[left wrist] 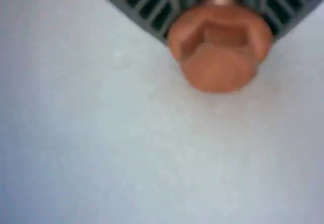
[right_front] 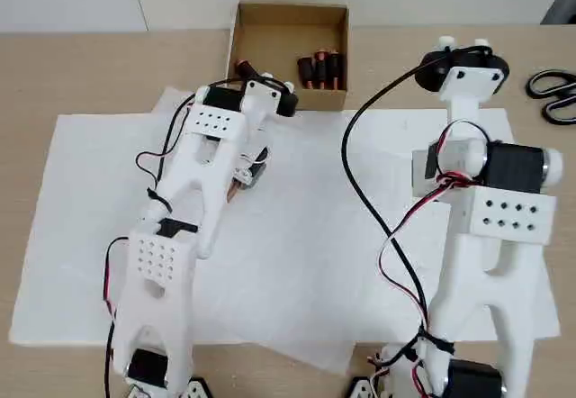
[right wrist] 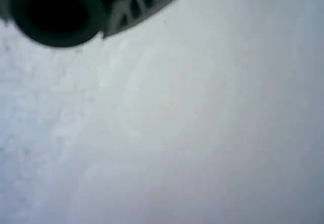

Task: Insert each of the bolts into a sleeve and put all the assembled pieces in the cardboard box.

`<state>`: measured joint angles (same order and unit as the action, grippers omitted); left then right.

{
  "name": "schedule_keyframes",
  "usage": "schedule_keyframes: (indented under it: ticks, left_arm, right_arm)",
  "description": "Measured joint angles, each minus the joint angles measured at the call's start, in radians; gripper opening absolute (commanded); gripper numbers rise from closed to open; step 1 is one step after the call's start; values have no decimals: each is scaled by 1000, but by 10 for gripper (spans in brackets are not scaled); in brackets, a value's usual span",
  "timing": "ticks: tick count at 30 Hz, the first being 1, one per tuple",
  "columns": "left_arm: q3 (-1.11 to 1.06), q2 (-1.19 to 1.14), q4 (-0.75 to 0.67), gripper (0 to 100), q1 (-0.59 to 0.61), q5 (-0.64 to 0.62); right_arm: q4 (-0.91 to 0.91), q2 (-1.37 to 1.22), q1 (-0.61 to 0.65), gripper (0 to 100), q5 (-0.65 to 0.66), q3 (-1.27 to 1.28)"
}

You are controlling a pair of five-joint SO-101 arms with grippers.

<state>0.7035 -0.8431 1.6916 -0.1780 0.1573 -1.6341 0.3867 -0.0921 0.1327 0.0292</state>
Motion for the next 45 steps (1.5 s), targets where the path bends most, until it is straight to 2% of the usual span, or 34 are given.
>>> schedule_keyframes:
  ticks: [5, 10, 16, 25, 30, 34, 39, 43, 45]
  left_arm:
    - [126, -11, 35, 6, -3, -18]
    - [149, 25, 43, 6, -64, -31]
    - [126, 227, 44, 6, -106, -49]
    - [-31, 578, 48, 6, -89, -54]
    - [-170, 730, 48, 6, -89, -52]
    - [-305, 825, 48, 6, -89, -54]
    - [-397, 898, 48, 6, -89, -87]
    - [-425, 905, 48, 6, -89, -110]
    - [-428, 907, 48, 6, -89, -117]
  right_arm:
    - [0, 0, 0, 5, 0, 0]
    - [0, 0, 0, 4, 0, 0]
    - [9, 0, 20, 7, 0, 0]
    - [130, 63, 186, 9, -3, 15]
    - [324, 316, 232, 5, -3, 213]
    - [591, 534, 233, 4, -3, 511]
    - [924, 577, 219, 4, 26, 890]
    - [985, 577, 224, 4, 31, 1011]
    - [994, 577, 242, 4, -12, 1034]
